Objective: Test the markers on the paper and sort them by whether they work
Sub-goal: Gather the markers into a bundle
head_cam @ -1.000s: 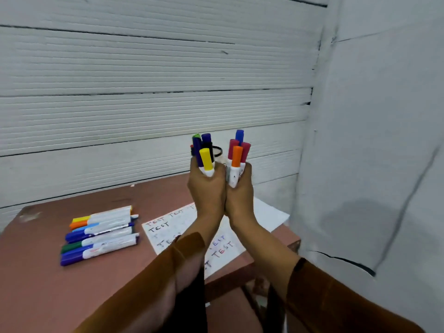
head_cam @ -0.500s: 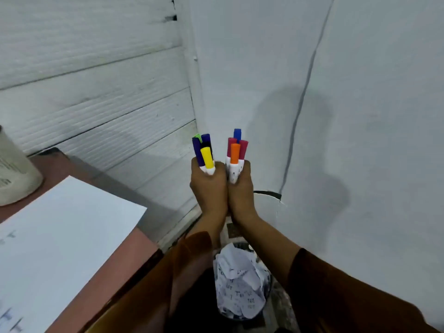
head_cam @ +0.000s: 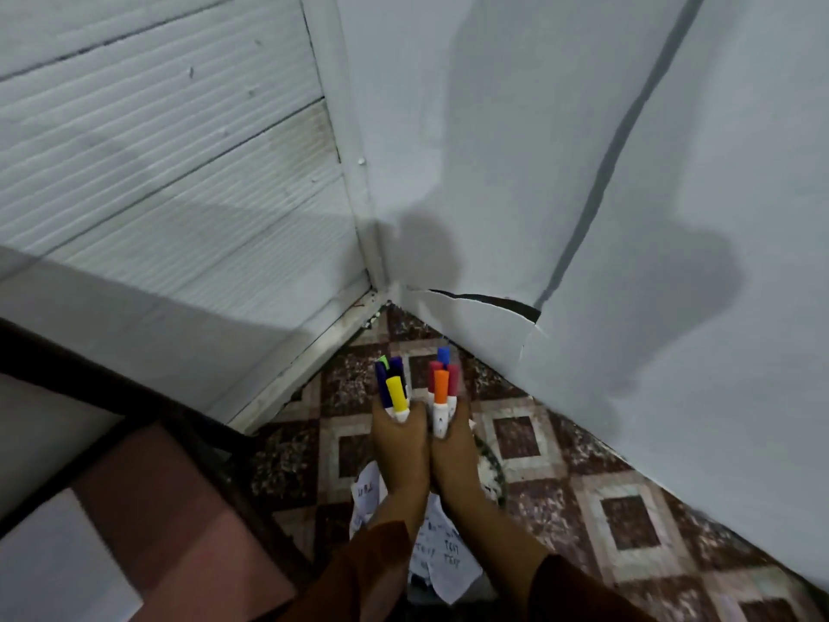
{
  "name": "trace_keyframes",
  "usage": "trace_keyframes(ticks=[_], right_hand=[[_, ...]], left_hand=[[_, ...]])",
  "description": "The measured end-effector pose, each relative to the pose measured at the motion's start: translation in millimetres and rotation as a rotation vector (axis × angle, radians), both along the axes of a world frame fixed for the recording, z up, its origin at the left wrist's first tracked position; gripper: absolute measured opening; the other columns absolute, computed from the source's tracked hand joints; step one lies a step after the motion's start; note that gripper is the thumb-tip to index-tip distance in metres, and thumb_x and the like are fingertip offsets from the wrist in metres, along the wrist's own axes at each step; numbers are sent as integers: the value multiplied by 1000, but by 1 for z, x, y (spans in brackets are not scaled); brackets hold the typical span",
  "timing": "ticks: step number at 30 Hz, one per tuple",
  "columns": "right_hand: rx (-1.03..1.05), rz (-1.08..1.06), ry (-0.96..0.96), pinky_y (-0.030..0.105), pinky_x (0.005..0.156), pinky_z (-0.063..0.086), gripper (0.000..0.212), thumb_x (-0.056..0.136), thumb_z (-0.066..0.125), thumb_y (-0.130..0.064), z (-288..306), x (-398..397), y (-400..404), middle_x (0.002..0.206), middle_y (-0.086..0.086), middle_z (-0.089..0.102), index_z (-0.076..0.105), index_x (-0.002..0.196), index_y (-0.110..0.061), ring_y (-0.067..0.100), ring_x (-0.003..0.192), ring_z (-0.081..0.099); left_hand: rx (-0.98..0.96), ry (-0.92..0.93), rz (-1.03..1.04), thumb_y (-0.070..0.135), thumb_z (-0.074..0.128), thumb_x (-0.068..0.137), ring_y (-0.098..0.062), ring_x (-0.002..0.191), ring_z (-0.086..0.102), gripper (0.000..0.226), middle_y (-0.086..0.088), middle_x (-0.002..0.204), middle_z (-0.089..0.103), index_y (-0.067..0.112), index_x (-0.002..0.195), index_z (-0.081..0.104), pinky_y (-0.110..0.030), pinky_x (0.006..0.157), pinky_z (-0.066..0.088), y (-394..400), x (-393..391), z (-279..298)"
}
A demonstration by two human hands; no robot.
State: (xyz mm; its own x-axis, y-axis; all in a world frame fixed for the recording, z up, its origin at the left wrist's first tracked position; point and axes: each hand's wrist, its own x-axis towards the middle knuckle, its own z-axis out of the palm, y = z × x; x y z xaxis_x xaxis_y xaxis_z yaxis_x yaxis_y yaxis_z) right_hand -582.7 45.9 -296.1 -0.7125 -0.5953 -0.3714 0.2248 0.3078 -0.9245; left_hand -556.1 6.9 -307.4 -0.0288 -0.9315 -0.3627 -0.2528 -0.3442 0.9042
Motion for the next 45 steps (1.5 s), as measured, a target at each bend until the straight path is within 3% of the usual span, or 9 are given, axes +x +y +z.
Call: trace_keyframes(ticks=[3,11,16,21,27,32,37,41,45], right_hand=[[80,43,-53,4,49,41,12,96,47,-11,-53,6,10,80,2,51,41,104,-18,4,65,48],[242,84,-12,17,52,39,13,93,53,-15,-156,19,31,80,6,57,43,95,-23,13,66,53],[279,102,42,10,51,36,20,95,50,-17,-169,19,36,91,5,59,45,114,-16,5,68,51],[328,145,35,31,66,48,42,91,57,-17,-152,18,36,108,17,60,41,128,-6,25,83,58],[255,57,34,27,60,43,31,89,56,-6,-94,14,35,104,13,60,48,119,-4,18,79,53],[4,-100,142,16,60,40,18,87,54,-1,10,9,23,88,-4,58,53,98,-15,18,83,58],[-259,-156,238,13,69,44,20,87,53,1,130,24,23,85,-8,58,55,98,-15,11,82,57],[-386,-160,271,37,86,51,20,87,53,0,203,49,25,91,1,63,57,93,-19,20,90,62],[-515,-75,257,34,83,52,22,87,51,0,273,97,33,89,-5,63,57,96,-19,18,89,64]], left_hand=[[32,-104,30,10,63,85,-25,70,56,9,1,69,56,9,91,56,-24,56,38,9,7,-49],[162,-265,-72,10,61,84,-23,76,53,30,-9,89,61,5,113,55,-25,67,34,26,25,-138],[204,-274,-147,19,66,83,-24,84,57,38,-9,100,64,10,117,53,-25,71,38,32,34,-149],[159,-297,-168,18,63,86,-29,101,59,42,-14,113,63,4,124,51,-23,74,38,35,35,-133],[116,-200,-114,18,59,89,-30,101,57,28,-13,109,61,8,115,55,-26,74,39,37,29,-71],[-9,12,-103,11,54,90,-25,89,59,8,-8,97,61,15,97,54,-28,74,46,32,20,28],[-138,258,-68,8,51,89,-23,89,63,14,-8,97,65,21,90,57,-40,85,52,36,27,141],[-275,329,-56,6,47,89,-16,86,62,19,0,92,65,22,93,56,-27,77,50,44,53,222],[-434,366,-29,8,46,90,-5,82,59,19,8,90,62,23,97,55,-11,69,43,55,106,292]])
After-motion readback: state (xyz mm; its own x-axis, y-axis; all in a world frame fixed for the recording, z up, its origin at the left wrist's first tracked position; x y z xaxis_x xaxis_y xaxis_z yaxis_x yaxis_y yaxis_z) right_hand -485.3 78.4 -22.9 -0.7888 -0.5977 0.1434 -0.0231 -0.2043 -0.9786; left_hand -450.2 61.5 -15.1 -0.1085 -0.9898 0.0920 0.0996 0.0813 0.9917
